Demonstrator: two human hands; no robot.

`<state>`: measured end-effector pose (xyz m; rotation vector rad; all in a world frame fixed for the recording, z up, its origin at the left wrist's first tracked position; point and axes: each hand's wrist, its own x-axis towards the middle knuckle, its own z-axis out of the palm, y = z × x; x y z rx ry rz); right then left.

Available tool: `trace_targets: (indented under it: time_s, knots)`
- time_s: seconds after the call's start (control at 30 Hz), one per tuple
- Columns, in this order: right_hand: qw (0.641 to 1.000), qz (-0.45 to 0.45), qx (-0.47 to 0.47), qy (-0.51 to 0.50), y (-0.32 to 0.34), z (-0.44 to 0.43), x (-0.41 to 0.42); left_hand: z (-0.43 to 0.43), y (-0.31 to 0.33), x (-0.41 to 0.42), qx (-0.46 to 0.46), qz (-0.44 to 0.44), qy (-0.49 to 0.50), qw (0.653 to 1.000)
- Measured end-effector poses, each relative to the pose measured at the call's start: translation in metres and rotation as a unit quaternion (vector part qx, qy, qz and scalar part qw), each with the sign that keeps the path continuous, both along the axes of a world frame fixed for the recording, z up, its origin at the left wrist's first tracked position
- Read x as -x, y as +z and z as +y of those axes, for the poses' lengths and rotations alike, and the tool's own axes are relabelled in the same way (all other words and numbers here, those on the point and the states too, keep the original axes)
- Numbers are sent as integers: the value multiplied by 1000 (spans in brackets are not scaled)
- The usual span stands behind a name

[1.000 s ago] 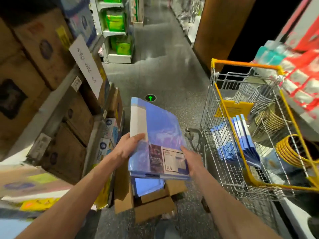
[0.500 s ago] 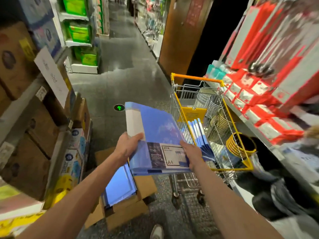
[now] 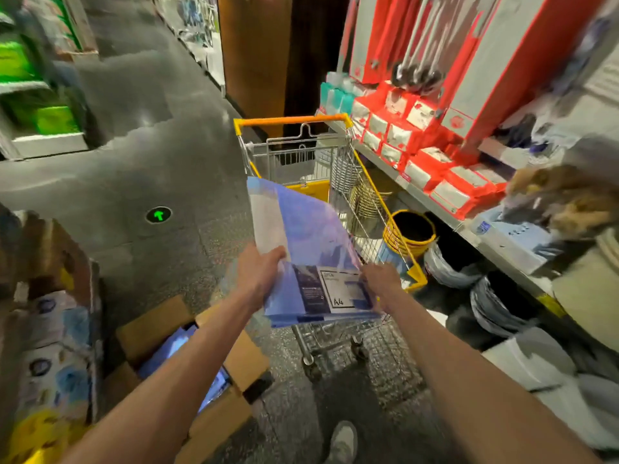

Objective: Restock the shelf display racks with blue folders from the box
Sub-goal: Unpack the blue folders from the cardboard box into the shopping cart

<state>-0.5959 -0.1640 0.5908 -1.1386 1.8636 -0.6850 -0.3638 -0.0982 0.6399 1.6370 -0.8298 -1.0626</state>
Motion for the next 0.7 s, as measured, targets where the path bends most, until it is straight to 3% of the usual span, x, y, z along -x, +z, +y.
trace_targets:
  time_s: [0.17, 0.37, 0.7]
  knots:
    - [995, 97, -14, 29, -19, -53, 84, -81, -27, 83, -18, -99, -33, 994]
    - [988, 119, -19, 101, -38, -116, 144, -163, -46, 156, -77, -188, -33, 978]
    - [989, 29, -35, 142, -57, -186, 150, -267, -71, 195, -148, -250, -46, 956]
